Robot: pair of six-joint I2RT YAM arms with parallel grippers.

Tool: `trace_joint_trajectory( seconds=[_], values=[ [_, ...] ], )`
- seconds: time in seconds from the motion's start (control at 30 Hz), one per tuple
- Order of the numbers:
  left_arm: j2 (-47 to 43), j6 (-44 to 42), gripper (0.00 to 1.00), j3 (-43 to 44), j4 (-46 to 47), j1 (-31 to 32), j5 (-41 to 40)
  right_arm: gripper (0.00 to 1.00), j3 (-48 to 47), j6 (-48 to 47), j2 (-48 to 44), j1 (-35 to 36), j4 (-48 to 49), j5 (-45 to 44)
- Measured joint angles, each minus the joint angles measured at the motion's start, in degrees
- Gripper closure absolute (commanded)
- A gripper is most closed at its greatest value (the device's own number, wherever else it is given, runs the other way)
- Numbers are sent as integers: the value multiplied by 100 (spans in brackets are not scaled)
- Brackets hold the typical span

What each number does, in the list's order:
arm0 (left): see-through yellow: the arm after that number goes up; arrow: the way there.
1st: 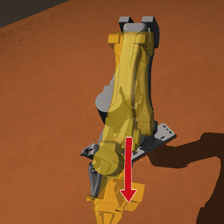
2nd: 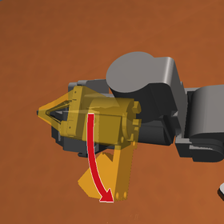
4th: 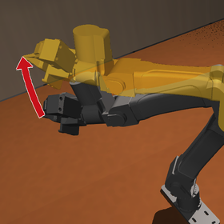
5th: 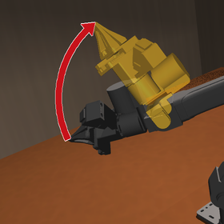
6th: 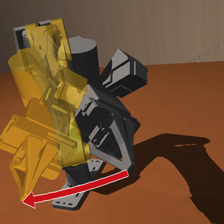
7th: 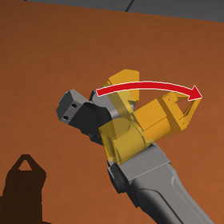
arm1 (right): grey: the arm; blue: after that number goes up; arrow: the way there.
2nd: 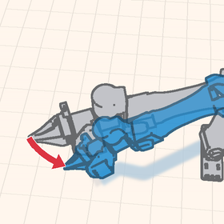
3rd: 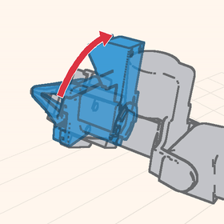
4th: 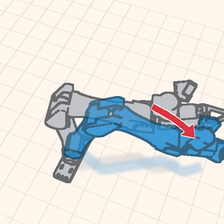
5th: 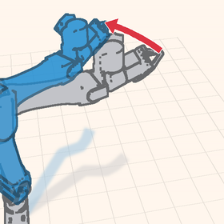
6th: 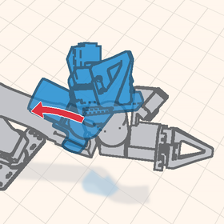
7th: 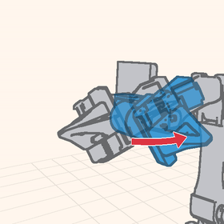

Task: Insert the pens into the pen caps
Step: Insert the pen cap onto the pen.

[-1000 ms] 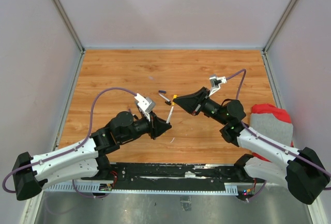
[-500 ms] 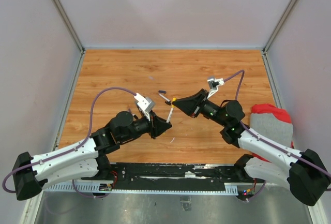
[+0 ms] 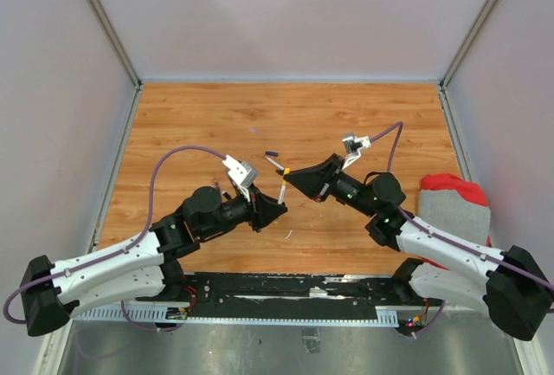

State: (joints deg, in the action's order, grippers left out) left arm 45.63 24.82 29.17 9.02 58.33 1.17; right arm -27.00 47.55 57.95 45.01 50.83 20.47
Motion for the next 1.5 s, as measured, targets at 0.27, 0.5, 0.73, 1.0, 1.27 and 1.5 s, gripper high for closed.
trace_joint_trajectory(
  seconds=[0.27,0.5,0.73,1.0,1.27,1.5],
  values=[
    [-42,52,100,0,-133,4,-24,68,271,61,17,216,326,-337],
    [-96,76,100,0,-13,4,-162,51,323,-219,-494,306,-420,-476],
    [-232,116,100,0,-15,4,-367,32,319,-713,-1399,306,-1281,-970],
    [-315,116,100,0,-175,4,-616,21,-162,-1252,-2011,306,-2682,-1554],
    [-254,92,100,0,-280,4,-651,22,-1644,-1851,-1847,306,-4330,-1823],
    [-149,90,99,0,-289,4,-632,23,-2240,-2061,-1388,306,-4937,-1836]
  ],
)
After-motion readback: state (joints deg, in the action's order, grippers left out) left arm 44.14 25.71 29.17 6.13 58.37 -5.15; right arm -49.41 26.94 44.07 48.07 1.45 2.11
